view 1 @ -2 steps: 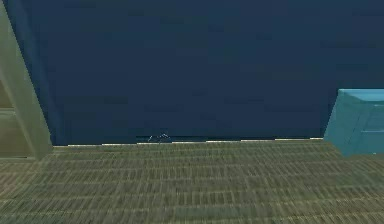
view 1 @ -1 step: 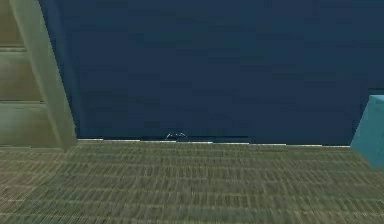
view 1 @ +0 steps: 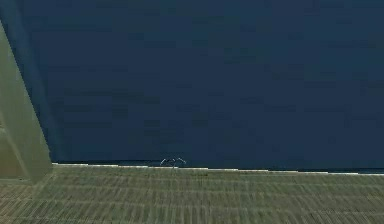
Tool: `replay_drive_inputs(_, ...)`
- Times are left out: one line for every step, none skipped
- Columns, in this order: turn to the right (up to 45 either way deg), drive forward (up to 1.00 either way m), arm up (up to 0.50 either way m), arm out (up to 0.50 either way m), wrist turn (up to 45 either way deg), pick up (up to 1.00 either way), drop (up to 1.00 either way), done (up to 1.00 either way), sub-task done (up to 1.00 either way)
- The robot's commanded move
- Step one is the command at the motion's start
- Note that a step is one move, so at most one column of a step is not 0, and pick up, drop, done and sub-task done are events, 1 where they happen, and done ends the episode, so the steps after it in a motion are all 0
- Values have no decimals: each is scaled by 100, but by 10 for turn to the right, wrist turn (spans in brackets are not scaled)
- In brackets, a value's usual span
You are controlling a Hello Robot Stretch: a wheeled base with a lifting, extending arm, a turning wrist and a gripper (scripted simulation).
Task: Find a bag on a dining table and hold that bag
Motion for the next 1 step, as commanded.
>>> replay_drive_inputs(-390,0,0,0,0,0,0,0,0)
